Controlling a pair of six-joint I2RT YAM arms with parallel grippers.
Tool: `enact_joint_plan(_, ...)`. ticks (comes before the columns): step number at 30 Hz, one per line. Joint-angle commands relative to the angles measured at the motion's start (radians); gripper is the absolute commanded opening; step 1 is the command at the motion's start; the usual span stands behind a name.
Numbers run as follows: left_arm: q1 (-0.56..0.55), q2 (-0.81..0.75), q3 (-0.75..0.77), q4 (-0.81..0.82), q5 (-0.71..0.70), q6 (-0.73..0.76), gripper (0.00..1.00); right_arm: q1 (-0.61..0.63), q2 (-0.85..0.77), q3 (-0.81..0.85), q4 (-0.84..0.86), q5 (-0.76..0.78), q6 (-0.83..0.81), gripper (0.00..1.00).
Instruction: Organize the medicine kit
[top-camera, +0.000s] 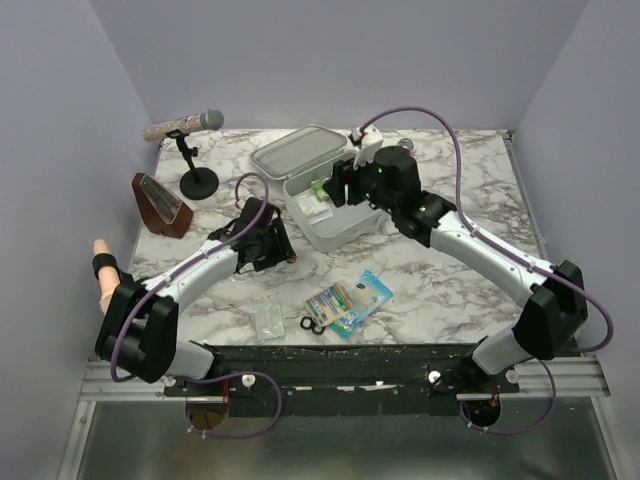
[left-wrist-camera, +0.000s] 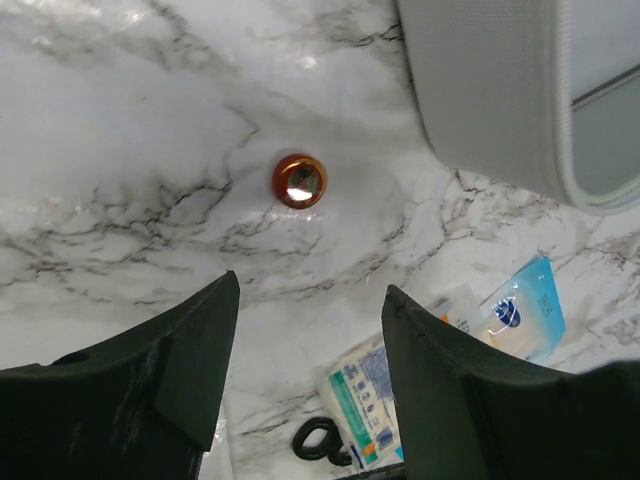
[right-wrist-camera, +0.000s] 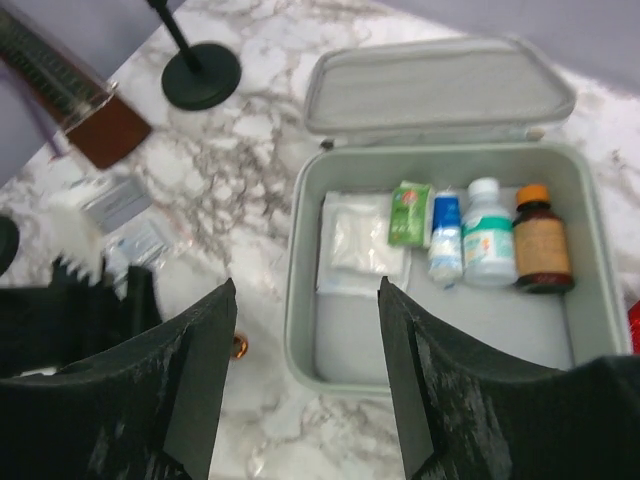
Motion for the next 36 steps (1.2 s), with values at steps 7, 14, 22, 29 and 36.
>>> enact_joint_plan(7,-0.130,0.213,0.219,-0.106,-0.347,0.078,0.65,0.144,-0.268,-0.376,-0.029,0.093,0.100,0.67)
enact_joint_plan(14,-0.159,0.273,0.216,-0.104,-0.400,0.076,0.63,0.150,-0.426,-0.526,-0.047,0.109,0.114,0.67)
enact_joint_plan(22,-0.217,0.374,0.286,-0.128,-0.442,0.064,0.61,0.150,-0.524,-0.618,-0.070,0.106,0.109,0.66)
enact_joint_plan(29,-0.231,0.420,0.283,-0.131,-0.477,0.044,0.60,0.150,-0.579,-0.663,-0.081,0.100,0.115,0.66)
enact_joint_plan(36,-0.231,0.460,0.300,-0.120,-0.489,0.050,0.54,0.149,-0.627,-0.707,-0.085,0.100,0.126,0.66)
